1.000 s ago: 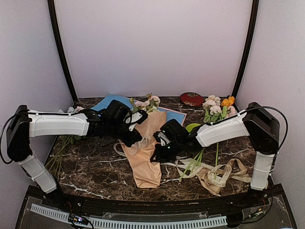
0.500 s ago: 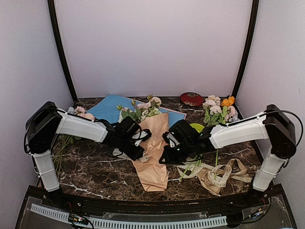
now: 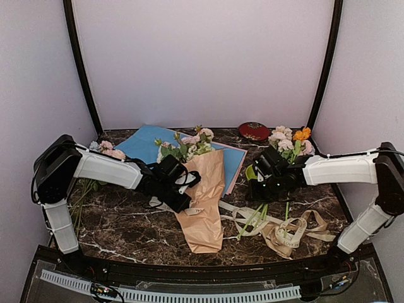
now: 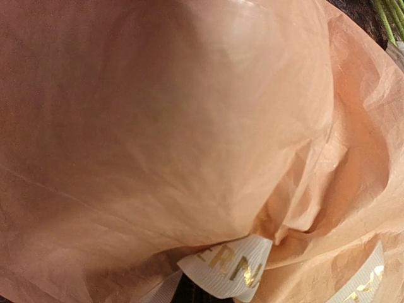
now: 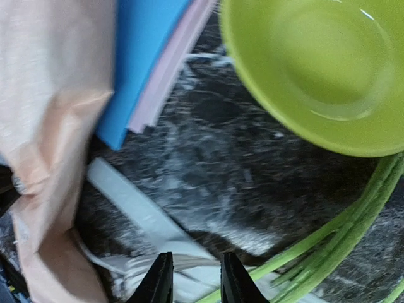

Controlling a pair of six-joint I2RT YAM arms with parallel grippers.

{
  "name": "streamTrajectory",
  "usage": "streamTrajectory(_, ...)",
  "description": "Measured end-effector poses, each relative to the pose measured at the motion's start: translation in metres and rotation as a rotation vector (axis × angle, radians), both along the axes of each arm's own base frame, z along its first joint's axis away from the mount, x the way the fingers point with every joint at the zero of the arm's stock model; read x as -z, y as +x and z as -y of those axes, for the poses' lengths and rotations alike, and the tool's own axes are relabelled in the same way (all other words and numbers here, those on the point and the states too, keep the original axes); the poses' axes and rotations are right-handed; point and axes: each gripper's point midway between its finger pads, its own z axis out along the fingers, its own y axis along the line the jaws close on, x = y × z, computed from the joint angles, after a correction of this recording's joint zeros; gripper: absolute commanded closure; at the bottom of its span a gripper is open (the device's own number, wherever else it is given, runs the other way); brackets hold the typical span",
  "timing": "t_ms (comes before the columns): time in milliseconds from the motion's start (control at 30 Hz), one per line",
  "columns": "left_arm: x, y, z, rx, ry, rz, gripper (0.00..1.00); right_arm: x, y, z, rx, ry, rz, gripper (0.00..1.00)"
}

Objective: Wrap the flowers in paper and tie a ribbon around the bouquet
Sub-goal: Adjust the ribbon at the center of the board.

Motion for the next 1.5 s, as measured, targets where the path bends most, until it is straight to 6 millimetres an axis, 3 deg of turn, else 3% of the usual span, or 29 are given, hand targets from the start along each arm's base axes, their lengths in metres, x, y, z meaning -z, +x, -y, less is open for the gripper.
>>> streamTrajectory(200, 0.000, 0.001, -0.001, 0.005, 0.009, 0.015, 1.00, 0.056, 0.004, 0.046, 0.054, -0.242, -0.078, 0.76)
streamTrajectory(267, 0.000, 0.002, -0.003, 0.002, 0.018, 0.026, 1.00, 0.054, 0.006, 0.056, 0.068, -0.292, -0.058, 0.76)
streamTrajectory(367, 0.000, 0.003, -0.006, 0.000, 0.029, 0.039, 1.00, 0.057, 0.002, 0.090, 0.118, -0.406, -0.062, 0.76)
streamTrajectory(600, 0.001, 0.005, -0.010, 0.004, 0.041, 0.057, 1.00, 0.052, -0.011, 0.207, 0.337, -0.635, -0.174, 0.71)
streamTrajectory(700, 0.000, 0.008, -0.013, -0.002, 0.043, 0.061, 1.00, 0.048, -0.011, 0.234, 0.397, -0.668, -0.217, 0.70)
streamTrajectory(867, 0.001, 0.015, -0.020, -0.023, 0.048, 0.065, 1.00, 0.036, 0.001, 0.246, 0.411, -0.670, -0.219, 0.66)
streamTrajectory(967, 0.000, 0.017, -0.023, -0.033, 0.052, 0.069, 1.00, 0.025, 0.013, 0.245, 0.401, -0.658, -0.195, 0.68)
streamTrajectory(1067, 0.000, 0.018, -0.024, -0.036, 0.055, 0.073, 1.00, 0.007, 0.026, 0.224, 0.346, -0.602, -0.152, 0.62)
streamTrajectory(1133, 0.000, 0.019, -0.025, -0.036, 0.057, 0.074, 1.00, -0.011, 0.032, 0.183, 0.236, -0.517, -0.082, 0.52)
streamTrajectory(1200, 0.000, 0.019, -0.025, -0.036, 0.058, 0.075, 1.00, -0.032, 0.026, 0.119, 0.056, -0.389, 0.002, 0.33)
streamTrajectory(1267, 0.000, 0.019, -0.025, -0.035, 0.059, 0.076, 1.00, -0.046, 0.002, 0.056, -0.134, -0.255, 0.044, 0.24)
streamTrajectory(1333, 0.000, 0.019, -0.025, -0.034, 0.059, 0.077, 1.00, -0.046, -0.029, 0.016, -0.279, -0.161, 0.015, 0.22)
streamTrajectory(1400, 0.000, 0.019, -0.025, -0.034, 0.059, 0.077, 1.00, -0.032, -0.044, 0.008, -0.316, -0.137, -0.049, 0.22)
streamTrajectory(1500, 0.000, 0.019, -0.025, -0.033, 0.059, 0.077, 1.00, 0.002, -0.059, 0.017, -0.321, -0.182, -0.161, 0.24)
